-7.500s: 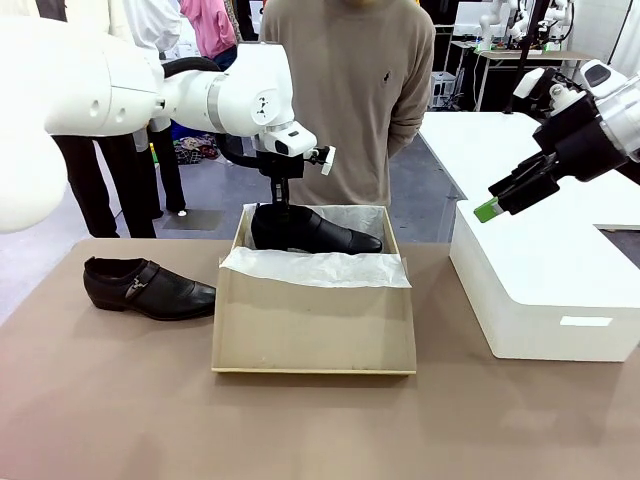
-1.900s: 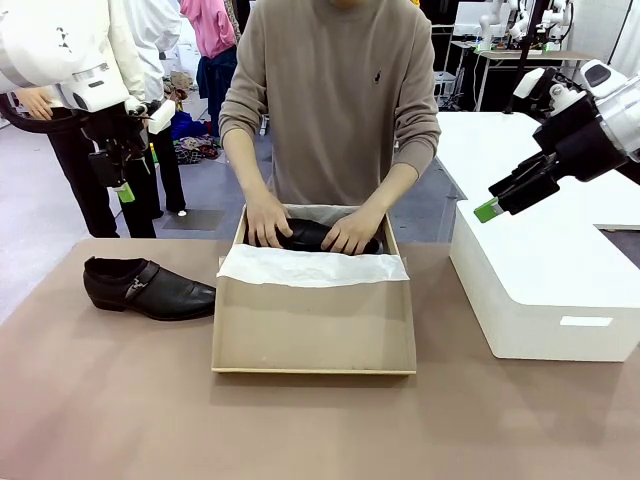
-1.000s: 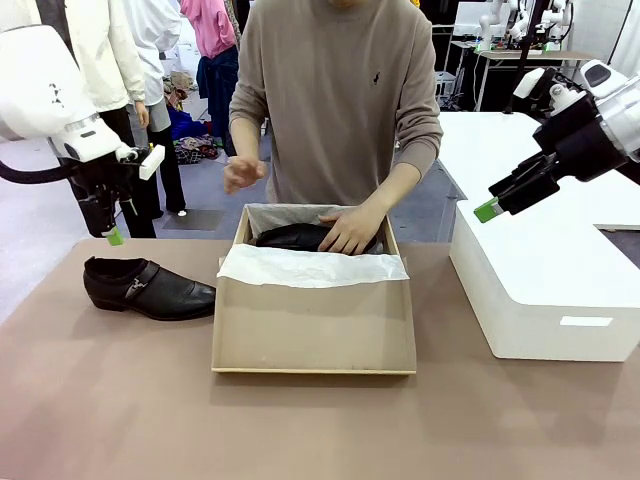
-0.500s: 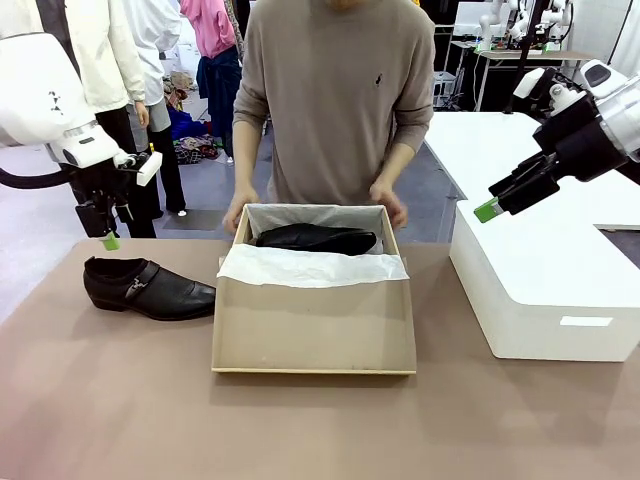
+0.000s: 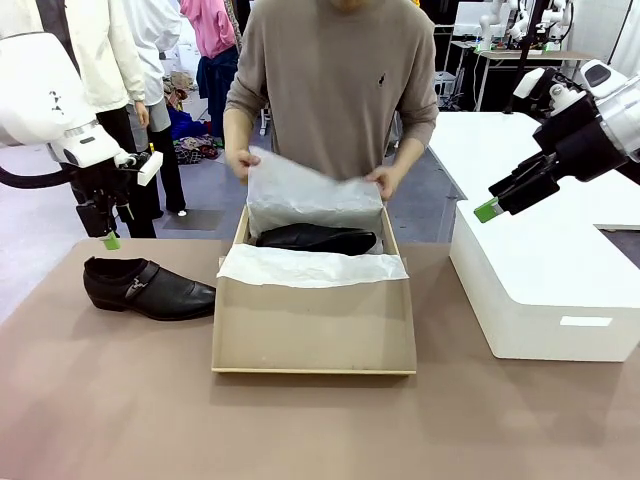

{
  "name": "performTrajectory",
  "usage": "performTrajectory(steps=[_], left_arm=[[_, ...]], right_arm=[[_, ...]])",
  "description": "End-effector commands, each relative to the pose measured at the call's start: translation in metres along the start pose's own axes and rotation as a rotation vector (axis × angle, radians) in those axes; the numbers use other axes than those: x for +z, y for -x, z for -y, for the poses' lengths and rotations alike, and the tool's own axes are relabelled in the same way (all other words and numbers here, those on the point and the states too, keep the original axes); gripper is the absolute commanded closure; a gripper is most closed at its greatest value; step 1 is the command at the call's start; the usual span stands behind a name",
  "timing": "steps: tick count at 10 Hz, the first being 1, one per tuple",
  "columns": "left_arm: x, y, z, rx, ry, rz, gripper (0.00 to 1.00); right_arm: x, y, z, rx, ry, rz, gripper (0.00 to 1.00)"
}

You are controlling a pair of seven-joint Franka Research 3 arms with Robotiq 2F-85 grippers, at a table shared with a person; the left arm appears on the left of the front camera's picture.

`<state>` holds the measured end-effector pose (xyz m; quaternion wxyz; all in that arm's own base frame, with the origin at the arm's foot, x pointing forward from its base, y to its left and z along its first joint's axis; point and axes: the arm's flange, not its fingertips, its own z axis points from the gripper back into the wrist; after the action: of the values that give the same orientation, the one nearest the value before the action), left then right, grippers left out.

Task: Pack the shoes into the box.
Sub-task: Place the other shoe of the Shoes into the Shoes Box.

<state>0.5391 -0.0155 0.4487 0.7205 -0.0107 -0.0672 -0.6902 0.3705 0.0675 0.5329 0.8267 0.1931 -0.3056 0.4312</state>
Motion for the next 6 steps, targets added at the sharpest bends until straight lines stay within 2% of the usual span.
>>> performTrajectory(steps=[1, 4, 6], left_arm=[[0.002, 0.0, 0.001, 0.005, -0.003, 0.006, 0.0], [0.0, 0.0, 0.0, 0.0, 0.0, 0.0, 0.0], [-0.011, 0.006, -0.014, -0.011, 0.006, -0.03, 0.0]], right_arm=[[-0.001, -0.001, 0.003, 0.008, -0.015, 0.026, 0.0], [-0.001, -0.001, 0.003, 0.008, -0.015, 0.026, 0.0], [-0.001, -0.001, 0.003, 0.008, -0.015, 0.026, 0.0]])
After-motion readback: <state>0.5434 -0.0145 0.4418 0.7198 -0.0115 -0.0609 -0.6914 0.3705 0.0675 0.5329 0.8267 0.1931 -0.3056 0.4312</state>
